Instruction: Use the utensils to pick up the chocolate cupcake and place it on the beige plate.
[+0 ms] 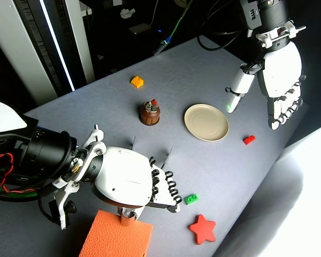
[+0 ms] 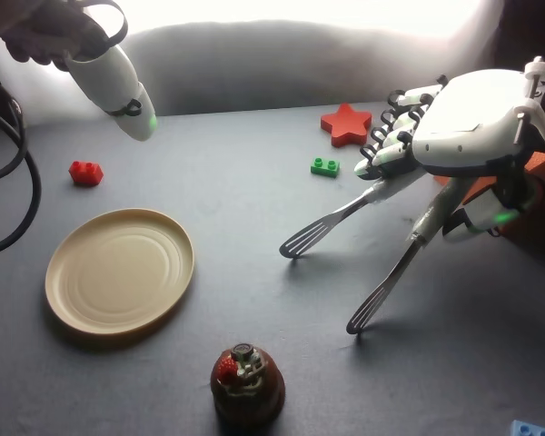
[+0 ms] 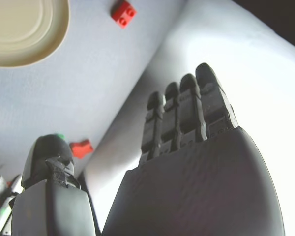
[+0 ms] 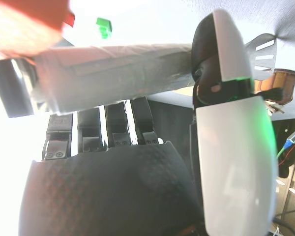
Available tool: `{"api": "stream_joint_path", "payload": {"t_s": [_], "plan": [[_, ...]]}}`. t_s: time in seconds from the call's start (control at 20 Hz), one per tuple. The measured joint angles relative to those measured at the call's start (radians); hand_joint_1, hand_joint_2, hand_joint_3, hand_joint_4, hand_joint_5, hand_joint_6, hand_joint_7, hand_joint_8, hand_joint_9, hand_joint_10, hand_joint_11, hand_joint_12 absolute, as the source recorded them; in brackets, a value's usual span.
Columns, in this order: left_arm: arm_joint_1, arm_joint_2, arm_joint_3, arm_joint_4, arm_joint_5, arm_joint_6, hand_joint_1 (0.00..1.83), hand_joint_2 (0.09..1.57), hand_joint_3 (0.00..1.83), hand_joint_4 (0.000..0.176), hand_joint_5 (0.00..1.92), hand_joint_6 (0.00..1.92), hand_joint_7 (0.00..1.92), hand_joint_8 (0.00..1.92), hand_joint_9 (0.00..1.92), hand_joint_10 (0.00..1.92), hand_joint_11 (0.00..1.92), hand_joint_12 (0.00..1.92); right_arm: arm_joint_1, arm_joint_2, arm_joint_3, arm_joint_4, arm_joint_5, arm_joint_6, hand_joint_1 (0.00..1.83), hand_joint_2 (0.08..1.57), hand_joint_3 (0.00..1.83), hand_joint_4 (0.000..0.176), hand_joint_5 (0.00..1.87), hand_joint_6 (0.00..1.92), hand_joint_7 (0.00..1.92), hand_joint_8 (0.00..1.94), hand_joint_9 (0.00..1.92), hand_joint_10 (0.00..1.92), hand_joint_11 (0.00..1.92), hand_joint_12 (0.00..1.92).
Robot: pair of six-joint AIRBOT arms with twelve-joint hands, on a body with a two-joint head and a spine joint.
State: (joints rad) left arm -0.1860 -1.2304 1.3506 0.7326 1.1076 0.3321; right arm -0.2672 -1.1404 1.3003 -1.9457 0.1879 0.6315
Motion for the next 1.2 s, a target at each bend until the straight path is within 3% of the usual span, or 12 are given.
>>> {"api": "stream_joint_path", "payload": {"t_s": [0.3, 0.6, 0.7, 0.9, 1.2], "plan": [[-0.002, 0.000, 0.000, -0.009, 0.000, 0.000, 0.36, 1.05, 0.00, 0.000, 0.11, 0.00, 0.08, 0.00, 0.06, 0.00, 0.00, 0.17, -0.008, 0.000, 0.000, 0.005, -0.015, -0.001, 0.88, 1.04, 0.00, 0.000, 0.36, 0.01, 0.37, 0.01, 0.33, 0.01, 0.00, 0.70], [-0.005, 0.000, 0.000, -0.009, 0.000, 0.000, 0.36, 1.03, 0.00, 0.000, 0.13, 0.00, 0.10, 0.00, 0.08, 0.00, 0.00, 0.25, -0.013, -0.006, 0.000, 0.012, -0.039, -0.002, 0.91, 1.06, 0.00, 0.000, 0.41, 0.01, 0.42, 0.01, 0.39, 0.01, 0.00, 0.91], [-0.005, 0.000, 0.000, -0.009, 0.000, 0.000, 0.37, 1.03, 0.00, 0.000, 0.12, 0.00, 0.09, 0.00, 0.07, 0.00, 0.00, 0.23, -0.013, -0.008, 0.000, 0.012, -0.042, -0.002, 0.89, 1.08, 0.01, 0.000, 0.39, 0.00, 0.40, 0.00, 0.37, 0.00, 0.00, 0.87], [-0.005, 0.000, 0.000, -0.009, 0.000, 0.000, 0.34, 1.04, 0.00, 0.000, 0.09, 0.00, 0.06, 0.00, 0.04, 0.00, 0.00, 0.14, -0.013, -0.008, 0.000, 0.012, -0.043, -0.002, 0.92, 1.08, 0.00, 0.000, 0.47, 0.01, 0.49, 0.01, 0.45, 0.02, 0.00, 1.05], [-0.006, 0.000, 0.003, -0.018, 0.000, 0.000, 0.35, 1.04, 0.00, 0.000, 0.10, 0.00, 0.07, 0.00, 0.05, 0.00, 0.00, 0.17, -0.011, -0.009, 0.000, 0.012, -0.047, -0.002, 0.93, 1.11, 0.00, 0.000, 0.53, 0.02, 0.56, 0.01, 0.51, 0.02, 0.00, 1.27]]}}
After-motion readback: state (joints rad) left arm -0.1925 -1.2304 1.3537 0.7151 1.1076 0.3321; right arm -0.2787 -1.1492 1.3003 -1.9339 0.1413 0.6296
